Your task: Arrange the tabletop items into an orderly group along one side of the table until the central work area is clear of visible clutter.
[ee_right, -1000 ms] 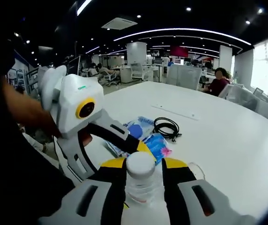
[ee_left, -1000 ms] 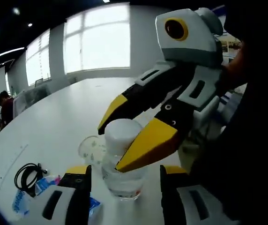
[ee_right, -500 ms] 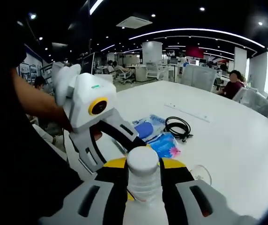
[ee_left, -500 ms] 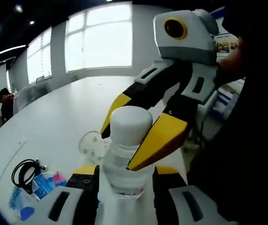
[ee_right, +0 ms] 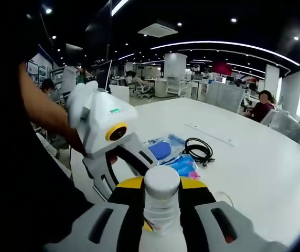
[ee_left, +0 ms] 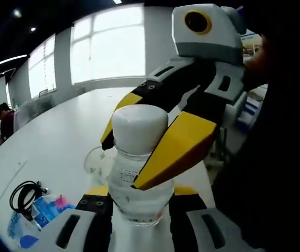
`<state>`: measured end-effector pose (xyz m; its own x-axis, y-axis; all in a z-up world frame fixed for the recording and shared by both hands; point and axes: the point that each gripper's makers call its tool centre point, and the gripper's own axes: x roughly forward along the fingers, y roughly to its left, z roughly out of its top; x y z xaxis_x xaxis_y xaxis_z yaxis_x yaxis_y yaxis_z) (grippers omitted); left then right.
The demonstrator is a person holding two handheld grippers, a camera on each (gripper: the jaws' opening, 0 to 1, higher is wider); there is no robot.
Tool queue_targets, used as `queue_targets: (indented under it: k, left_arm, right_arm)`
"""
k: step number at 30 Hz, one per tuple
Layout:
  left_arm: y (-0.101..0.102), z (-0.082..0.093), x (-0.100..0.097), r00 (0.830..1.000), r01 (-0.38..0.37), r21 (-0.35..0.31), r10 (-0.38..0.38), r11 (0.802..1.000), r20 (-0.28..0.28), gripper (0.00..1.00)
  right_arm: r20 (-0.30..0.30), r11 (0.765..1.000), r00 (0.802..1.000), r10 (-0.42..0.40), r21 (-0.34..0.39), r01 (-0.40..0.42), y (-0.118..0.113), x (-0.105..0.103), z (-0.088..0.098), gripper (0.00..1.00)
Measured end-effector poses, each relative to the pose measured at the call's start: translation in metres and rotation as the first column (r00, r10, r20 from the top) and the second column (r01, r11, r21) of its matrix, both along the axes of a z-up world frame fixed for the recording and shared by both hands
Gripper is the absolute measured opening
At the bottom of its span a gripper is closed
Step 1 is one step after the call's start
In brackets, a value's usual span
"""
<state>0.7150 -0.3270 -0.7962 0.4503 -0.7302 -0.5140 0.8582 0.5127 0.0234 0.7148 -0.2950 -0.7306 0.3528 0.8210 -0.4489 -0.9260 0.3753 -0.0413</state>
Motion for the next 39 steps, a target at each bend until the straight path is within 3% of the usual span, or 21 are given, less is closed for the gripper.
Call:
queue_targets:
  k: [14, 26, 39]
  left_arm:
    - [0.002, 0.007, 0.002, 1.0, 0.005, 0.015, -0.005, 1.0, 0.002, 0.37]
    - [0.013, 0.04, 0.011, 1.0, 0.001, 0.001, -0.001, 1.0, 0.031, 0.37]
    - [0.047, 0.09, 0.032, 0.997, -0.05, -0.025, 0.051, 0.998, 0.059, 0.36]
  right_arm:
    - [-0.079, 0.998, 0.996, -0.046, 0.043, 0.049, -0.002, 0.004, 0.007, 0.18]
    - [-0.053, 0.998, 0.998, -0.042, 0.046, 0.044, 0.013, 0.01, 0.04, 0.17]
    - [-0.011, 0.999, 1.0, -0.013, 0.046, 0.014, 0.047, 0.029, 0.088, 0.17]
